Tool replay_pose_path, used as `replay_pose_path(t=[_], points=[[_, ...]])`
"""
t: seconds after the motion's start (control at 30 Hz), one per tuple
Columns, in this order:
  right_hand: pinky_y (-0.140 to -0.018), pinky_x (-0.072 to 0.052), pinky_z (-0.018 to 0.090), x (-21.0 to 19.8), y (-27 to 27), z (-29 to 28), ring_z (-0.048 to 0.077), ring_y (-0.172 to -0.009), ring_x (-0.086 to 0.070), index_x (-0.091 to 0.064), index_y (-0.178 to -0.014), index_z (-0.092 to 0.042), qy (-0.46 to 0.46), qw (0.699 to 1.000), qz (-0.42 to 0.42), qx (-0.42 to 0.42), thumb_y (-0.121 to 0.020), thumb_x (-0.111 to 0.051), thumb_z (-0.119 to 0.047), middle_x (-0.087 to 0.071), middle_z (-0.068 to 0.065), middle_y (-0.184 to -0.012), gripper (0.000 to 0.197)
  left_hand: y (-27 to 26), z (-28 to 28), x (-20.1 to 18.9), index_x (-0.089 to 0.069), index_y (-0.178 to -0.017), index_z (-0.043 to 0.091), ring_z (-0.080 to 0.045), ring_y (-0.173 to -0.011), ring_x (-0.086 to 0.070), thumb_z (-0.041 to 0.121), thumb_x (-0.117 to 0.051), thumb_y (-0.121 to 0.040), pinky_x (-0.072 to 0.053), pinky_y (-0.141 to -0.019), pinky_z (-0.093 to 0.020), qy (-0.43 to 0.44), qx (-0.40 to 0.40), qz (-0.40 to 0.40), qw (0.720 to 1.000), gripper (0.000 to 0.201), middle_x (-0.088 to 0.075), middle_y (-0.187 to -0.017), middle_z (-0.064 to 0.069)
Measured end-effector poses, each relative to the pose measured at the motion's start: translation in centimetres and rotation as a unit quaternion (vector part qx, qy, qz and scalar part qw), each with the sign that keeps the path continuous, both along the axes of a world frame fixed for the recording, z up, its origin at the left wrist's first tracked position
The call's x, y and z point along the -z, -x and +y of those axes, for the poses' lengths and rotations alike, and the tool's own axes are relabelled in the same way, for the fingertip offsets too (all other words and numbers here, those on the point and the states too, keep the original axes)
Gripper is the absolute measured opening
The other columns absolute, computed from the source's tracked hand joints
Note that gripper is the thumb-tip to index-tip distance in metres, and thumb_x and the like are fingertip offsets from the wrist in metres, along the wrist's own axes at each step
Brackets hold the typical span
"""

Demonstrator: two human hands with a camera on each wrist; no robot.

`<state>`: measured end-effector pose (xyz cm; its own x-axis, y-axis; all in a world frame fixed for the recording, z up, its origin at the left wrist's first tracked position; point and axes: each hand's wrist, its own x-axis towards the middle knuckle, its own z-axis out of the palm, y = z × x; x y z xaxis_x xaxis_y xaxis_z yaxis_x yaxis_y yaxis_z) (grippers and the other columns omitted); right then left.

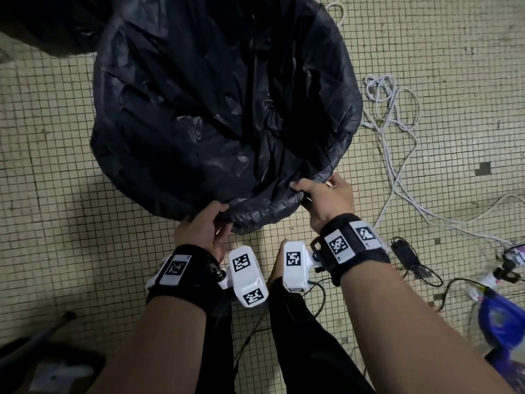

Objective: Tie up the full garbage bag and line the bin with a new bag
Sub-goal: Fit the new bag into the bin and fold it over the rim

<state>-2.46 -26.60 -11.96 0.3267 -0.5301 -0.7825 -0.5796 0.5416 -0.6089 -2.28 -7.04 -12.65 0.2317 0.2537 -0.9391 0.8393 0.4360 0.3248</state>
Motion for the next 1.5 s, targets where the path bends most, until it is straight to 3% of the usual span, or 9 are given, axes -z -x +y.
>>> replay_pose_path(t=[0.13,0.33,0.57,0.7,0.8,1.0,1.27,1.37,1.5], points=[[-0.078,-0.062,0.045,0.1,0.9,1.1,0.035,-0.094,-0.072,-0.043,-0.096,-0.032,0.040,0.998,0.029,0.035,-0.050,-0.091,-0.008,-0.066,0.015,-0.105,0.070,-0.5,1.2,0.6,-0.063,-0.108,0.002,-0.031,-0.070,-0.059,0.006,-0.079,-0.073,-0.052,-0.060,-0.036,0.026,0.017,0.004,1.000,0.039,-0.061,-0.086,-0.017],[-0.079,-0.058,0.039,-0.2,1.2,2.6,0.008,-0.066,-0.063,-0.052,-0.084,-0.022,0.246,0.962,0.104,-0.050,-0.060,-0.093,-0.037,-0.064,-0.005,-0.074,0.049,-0.3,2.4,0.8,-0.068,-0.086,0.002,-0.029,-0.079,-0.061,0.007,-0.084,-0.057,-0.046,-0.078,-0.041,0.035,0.029,0.012,0.999,0.033,-0.065,-0.087,-0.016],[-0.083,-0.060,0.042,-0.7,0.6,2.8,0.025,-0.084,-0.072,-0.060,-0.093,-0.004,0.130,0.984,0.125,-0.017,-0.073,-0.086,-0.021,-0.073,0.006,-0.089,0.037,-1.0,3.1,0.8,-0.064,-0.107,0.001,-0.031,-0.070,-0.063,0.007,-0.080,-0.071,-0.050,-0.064,-0.037,0.047,0.044,0.014,0.998,0.039,-0.065,-0.092,-0.019],[-0.081,-0.061,0.046,-1.0,0.3,1.9,0.036,-0.084,-0.075,-0.053,-0.073,-0.009,0.038,0.991,0.123,0.021,-0.074,-0.082,-0.004,-0.075,0.016,-0.089,0.030,-1.4,3.6,0.8,-0.066,-0.119,-0.003,-0.033,-0.093,-0.071,0.004,-0.078,-0.073,-0.055,-0.084,-0.045,0.036,0.068,0.016,0.997,0.048,-0.072,-0.108,-0.020],[-0.094,-0.050,0.061,-1.4,0.2,1.2,0.030,-0.069,-0.076,-0.056,-0.091,-0.013,-0.058,0.993,0.103,0.027,-0.074,-0.081,0.002,-0.076,0.015,-0.098,0.034,-1.7,3.5,0.3,-0.063,-0.124,-0.005,-0.036,-0.105,-0.070,0.001,-0.076,-0.075,-0.053,-0.095,-0.056,0.039,0.074,0.020,0.996,0.051,-0.071,-0.114,-0.022],[-0.081,-0.059,0.049,-1.1,0.7,1.1,0.029,-0.068,-0.074,-0.057,-0.096,-0.003,-0.081,0.995,0.054,0.018,-0.065,-0.075,0.012,-0.074,0.017,-0.083,0.038,-1.8,3.8,0.6,-0.064,-0.107,0.005,-0.023,-0.067,-0.066,-0.001,-0.074,-0.077,-0.054,-0.052,-0.030,0.043,0.071,0.018,0.996,0.032,-0.067,-0.078,-0.011],[-0.056,-0.060,0.033,1.1,1.4,3.4,0.026,-0.064,-0.071,-0.067,-0.087,-0.001,0.035,0.995,0.095,0.007,-0.058,-0.070,0.009,-0.074,0.008,-0.073,0.030,-2.1,3.7,-0.3,-0.061,-0.121,-0.005,-0.035,-0.096,-0.061,-0.009,-0.063,-0.073,-0.050,-0.065,-0.034,0.049,0.049,0.043,0.997,0.048,-0.065,-0.108,-0.023],[-0.060,-0.061,0.032,1.3,1.9,3.8,0.027,-0.067,-0.072,-0.067,-0.087,-0.001,0.042,0.994,0.096,0.021,-0.062,-0.073,0.012,-0.074,0.008,-0.074,0.029,-2.2,3.6,-0.5,-0.060,-0.116,-0.004,-0.033,-0.092,-0.057,-0.008,-0.062,-0.073,-0.048,-0.063,-0.033,0.040,0.030,0.043,0.998,0.044,-0.064,-0.109,-0.023],[-0.071,-0.062,0.040,0.4,2.3,3.6,0.027,-0.079,-0.075,-0.068,-0.094,-0.006,-0.007,0.998,0.061,0.022,-0.067,-0.083,0.004,-0.077,0.012,-0.088,0.032,-1.7,3.5,-1.1,-0.062,-0.124,-0.006,-0.038,-0.111,-0.066,-0.003,-0.074,-0.075,-0.055,-0.090,-0.044,0.045,-0.003,0.032,0.998,0.051,-0.068,-0.120,-0.023]])
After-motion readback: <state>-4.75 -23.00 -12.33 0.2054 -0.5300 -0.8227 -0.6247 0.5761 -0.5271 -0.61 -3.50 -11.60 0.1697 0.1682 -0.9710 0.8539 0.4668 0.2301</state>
